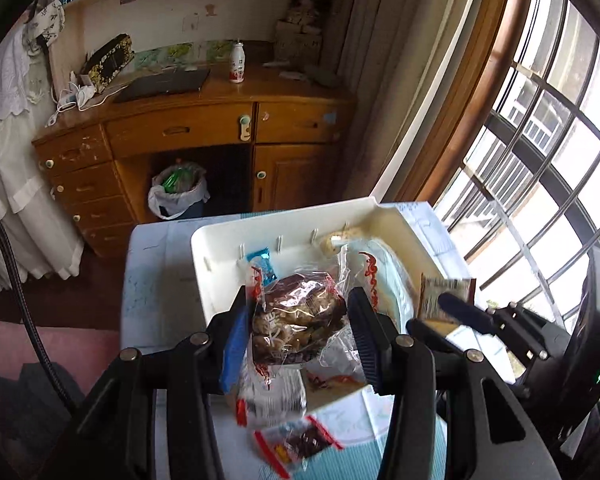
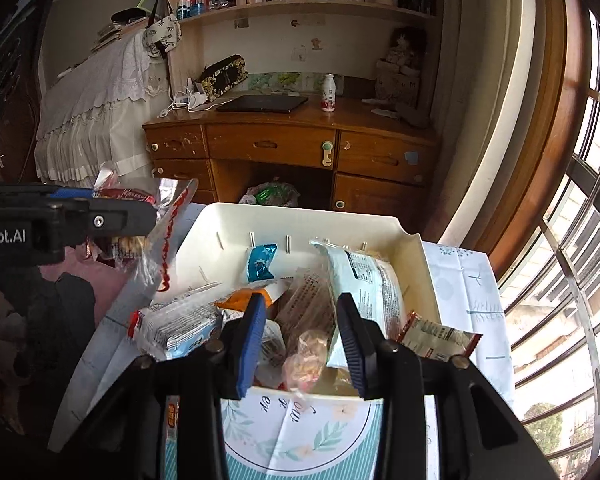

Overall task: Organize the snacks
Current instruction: 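Release the nut packet and red candy into the white bin, then move the right tool to the chocolate bar in red-edged wrapper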

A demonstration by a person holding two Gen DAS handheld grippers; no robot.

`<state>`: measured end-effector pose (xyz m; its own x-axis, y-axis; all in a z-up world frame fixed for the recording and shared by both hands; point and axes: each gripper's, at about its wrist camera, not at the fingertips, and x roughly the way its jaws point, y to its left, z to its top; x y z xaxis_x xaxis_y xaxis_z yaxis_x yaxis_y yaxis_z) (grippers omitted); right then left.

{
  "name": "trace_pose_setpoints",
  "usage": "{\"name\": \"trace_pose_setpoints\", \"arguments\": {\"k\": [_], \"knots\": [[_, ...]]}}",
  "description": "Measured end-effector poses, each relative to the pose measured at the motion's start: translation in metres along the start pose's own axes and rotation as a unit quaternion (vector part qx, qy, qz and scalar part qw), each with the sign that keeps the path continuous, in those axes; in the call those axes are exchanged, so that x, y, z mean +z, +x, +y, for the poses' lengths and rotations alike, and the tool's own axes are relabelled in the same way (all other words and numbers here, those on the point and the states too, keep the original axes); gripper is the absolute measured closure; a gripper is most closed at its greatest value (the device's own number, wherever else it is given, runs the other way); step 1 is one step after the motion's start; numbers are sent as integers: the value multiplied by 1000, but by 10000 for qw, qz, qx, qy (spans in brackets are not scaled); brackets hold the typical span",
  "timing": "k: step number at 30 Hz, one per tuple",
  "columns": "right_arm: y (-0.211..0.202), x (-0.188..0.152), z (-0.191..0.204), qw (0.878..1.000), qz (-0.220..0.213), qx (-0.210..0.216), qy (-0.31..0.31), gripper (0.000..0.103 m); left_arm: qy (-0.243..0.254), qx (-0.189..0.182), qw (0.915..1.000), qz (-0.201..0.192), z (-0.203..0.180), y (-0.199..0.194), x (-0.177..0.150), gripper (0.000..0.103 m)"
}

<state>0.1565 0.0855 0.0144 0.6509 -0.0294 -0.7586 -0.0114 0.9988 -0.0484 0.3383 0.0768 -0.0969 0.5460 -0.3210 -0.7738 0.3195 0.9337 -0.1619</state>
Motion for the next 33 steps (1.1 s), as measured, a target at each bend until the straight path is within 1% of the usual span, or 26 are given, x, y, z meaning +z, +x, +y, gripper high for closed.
{"name": "trace_pose_setpoints", "arguments": {"k": [5, 6, 8, 14, 20, 23, 24, 26, 33], "knots": [[27, -3, -2, 9997, 254, 34, 21, 66, -145, -1, 9999, -13, 7, 30, 8, 56], [30, -4, -3, 9995, 309, 57, 47, 66, -170, -5, 9999, -2, 9, 34, 9, 55], [36, -8, -4, 9991, 411, 97, 96, 66, -253, 18, 9996, 78, 12, 42, 11, 39], [44, -16, -3, 9974, 663, 194, 225, 66, -421, 93, 9987, 262, 23, 47, 7, 35], [35, -21, 0, 9970, 682, 213, 295, 66, -528, 155, 9982, 237, 31, 32, -6, 34], [28, -26, 1, 9964, 716, 214, 391, 64, -529, 174, 9982, 227, 31, 18, -13, 32], [24, -27, 2, 9960, 730, 246, 455, 63, -523, 177, 9982, 214, 31, 14, -16, 31], [19, -30, 2, 9949, 769, 325, 573, 61, -516, 176, 9983, 191, 31, 2, -23, 25], [2, -44, 8, 9881, 1009, 456, 1065, 59, -544, 80, 9980, 327, 38, -27, -51, 24]]}}
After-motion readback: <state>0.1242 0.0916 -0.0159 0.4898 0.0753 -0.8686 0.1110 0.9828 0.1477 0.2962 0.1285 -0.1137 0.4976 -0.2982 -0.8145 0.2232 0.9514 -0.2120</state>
